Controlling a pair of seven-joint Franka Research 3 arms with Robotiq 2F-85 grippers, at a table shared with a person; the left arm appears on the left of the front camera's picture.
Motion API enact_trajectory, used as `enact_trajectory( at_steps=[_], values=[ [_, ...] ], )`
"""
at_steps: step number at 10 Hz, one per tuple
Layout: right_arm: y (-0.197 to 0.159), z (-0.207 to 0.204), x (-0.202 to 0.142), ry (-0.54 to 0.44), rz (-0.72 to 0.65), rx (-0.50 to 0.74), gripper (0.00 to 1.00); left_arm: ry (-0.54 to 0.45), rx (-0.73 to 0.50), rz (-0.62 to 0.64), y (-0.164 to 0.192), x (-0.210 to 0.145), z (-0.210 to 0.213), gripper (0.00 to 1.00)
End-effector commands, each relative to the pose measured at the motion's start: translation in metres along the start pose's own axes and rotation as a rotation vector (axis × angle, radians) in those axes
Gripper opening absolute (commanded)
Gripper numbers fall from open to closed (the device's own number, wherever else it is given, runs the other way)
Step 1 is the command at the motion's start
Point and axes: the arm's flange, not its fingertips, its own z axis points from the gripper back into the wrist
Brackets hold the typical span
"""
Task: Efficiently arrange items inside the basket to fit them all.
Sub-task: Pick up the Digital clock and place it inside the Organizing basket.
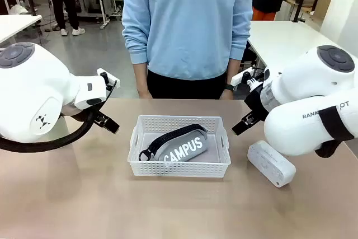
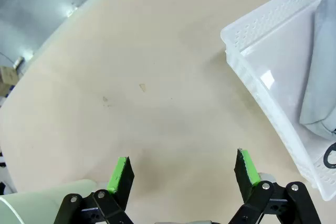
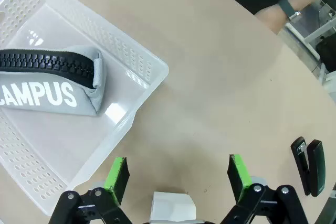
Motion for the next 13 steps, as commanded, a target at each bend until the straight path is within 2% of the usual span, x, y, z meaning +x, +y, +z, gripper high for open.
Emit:
enact_trajectory(
  at_steps=[1,13],
  values=[
    [0.0,0.0,0.0,0.0,0.0,0.0,1.0,0.0,0.0,0.0,0.0,0.0,0.0001,1.0],
    [0.0,0.0,0.0,0.0,0.0,0.0,1.0,0.0,0.0,0.0,0.0,0.0,0.0001,1.0]
  ],
)
